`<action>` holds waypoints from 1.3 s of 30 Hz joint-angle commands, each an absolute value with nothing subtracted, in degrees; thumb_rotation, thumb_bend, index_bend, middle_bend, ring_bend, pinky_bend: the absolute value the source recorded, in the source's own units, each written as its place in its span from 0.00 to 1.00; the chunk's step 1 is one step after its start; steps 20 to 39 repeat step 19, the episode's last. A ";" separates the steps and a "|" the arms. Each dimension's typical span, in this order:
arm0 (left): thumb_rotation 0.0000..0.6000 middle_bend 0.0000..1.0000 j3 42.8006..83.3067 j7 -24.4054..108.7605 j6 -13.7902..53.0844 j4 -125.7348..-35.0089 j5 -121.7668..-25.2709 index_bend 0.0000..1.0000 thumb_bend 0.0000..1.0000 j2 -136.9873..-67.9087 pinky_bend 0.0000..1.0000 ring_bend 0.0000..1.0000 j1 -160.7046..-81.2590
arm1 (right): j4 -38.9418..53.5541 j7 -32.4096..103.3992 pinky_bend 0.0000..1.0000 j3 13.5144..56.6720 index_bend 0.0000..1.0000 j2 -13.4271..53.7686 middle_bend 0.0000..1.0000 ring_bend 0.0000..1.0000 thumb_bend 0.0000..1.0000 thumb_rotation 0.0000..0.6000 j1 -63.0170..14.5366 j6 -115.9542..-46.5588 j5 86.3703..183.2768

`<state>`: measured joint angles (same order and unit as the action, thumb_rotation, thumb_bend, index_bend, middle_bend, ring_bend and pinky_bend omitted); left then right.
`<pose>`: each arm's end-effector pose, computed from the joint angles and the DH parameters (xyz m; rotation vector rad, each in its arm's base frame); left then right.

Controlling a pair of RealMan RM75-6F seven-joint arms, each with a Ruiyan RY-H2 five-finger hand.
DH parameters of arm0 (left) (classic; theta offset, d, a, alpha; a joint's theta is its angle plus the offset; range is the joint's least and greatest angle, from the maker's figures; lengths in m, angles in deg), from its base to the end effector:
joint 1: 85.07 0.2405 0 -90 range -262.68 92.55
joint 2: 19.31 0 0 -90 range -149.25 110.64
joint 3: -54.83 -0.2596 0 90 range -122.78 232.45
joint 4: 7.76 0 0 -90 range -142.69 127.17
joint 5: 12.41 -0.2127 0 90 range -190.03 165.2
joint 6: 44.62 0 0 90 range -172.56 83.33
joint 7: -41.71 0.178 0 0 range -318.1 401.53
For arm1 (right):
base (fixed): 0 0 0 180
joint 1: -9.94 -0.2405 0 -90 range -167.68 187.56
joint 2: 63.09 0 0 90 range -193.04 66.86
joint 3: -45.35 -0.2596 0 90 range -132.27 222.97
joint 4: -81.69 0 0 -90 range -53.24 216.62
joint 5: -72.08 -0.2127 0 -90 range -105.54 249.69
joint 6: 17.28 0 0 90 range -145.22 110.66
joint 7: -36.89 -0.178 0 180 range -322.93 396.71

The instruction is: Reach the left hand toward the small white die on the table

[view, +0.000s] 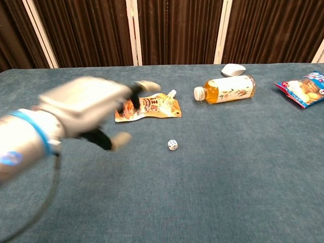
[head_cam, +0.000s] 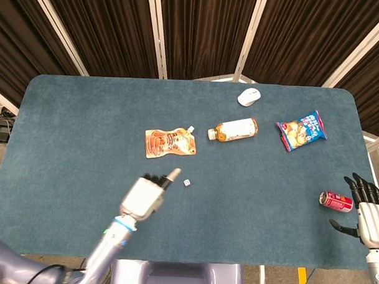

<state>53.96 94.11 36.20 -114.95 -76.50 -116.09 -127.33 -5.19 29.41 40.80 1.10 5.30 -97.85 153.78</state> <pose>-0.0663 0.2686 -0.0440 -1.9215 -0.6629 -0.9408 -0.3498 -0.2213 0.1672 1.3075 -0.9980 0.8729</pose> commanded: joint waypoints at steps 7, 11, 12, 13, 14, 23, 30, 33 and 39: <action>1.00 0.00 42.29 78.85 51.18 -117.66 -91.00 0.00 0.25 -99.11 0.00 0.00 -113.63 | -6.86 33.34 0.00 41.14 0.06 1.64 0.00 0.00 0.01 1.00 5.60 -99.88 155.40; 1.00 0.00 40.13 71.51 55.73 -113.27 -93.84 0.00 0.23 -95.63 0.00 0.00 -108.90 | -7.76 34.09 0.00 41.16 0.06 1.69 0.00 0.00 0.00 1.00 5.83 -101.31 156.55; 1.00 0.00 39.66 70.21 56.69 -111.87 -94.08 0.00 0.23 -94.86 0.00 0.00 -107.72 | -7.99 34.39 0.00 41.21 0.06 1.69 0.00 0.00 0.00 1.00 5.91 -101.77 156.97; 1.00 0.00 39.32 69.02 57.43 -110.63 -94.38 0.00 0.22 -94.25 0.00 0.00 -106.73 | -8.26 34.69 0.00 41.26 0.06 1.68 0.00 0.00 0.00 1.00 6.02 -102.26 157.41; 1.00 0.00 39.07 67.86 58.15 -109.53 -94.54 0.00 0.22 -93.69 0.00 0.00 -105.73 | -8.51 34.98 0.00 41.32 0.06 1.67 0.00 0.00 0.00 1.00 6.14 -102.74 157.81; 1.00 0.00 38.89 62.12 61.00 -105.08 -95.08 0.00 0.22 -91.80 0.00 0.00 -101.49 | -9.42 36.11 0.00 41.83 0.06 1.62 0.00 0.00 0.01 1.00 6.65 -104.15 159.28; 1.00 0.00 38.89 62.12 61.00 -105.08 -95.08 0.00 0.22 -91.80 0.00 0.00 -101.49 | -9.42 36.11 0.00 41.83 0.06 1.62 0.00 0.00 0.01 1.00 6.65 -104.15 159.28; 1.00 0.00 38.89 62.12 61.00 -105.08 -95.08 0.00 0.22 -91.80 0.00 0.00 -101.49 | -9.42 36.11 0.00 41.83 0.06 1.62 0.00 0.00 0.01 1.00 6.65 -104.15 159.28; 1.00 0.00 38.89 62.12 61.00 -105.08 -95.08 0.00 0.22 -91.80 0.00 0.00 -101.49 | -9.42 36.11 0.00 41.83 0.06 1.62 0.00 0.00 0.01 1.00 6.65 -104.15 159.28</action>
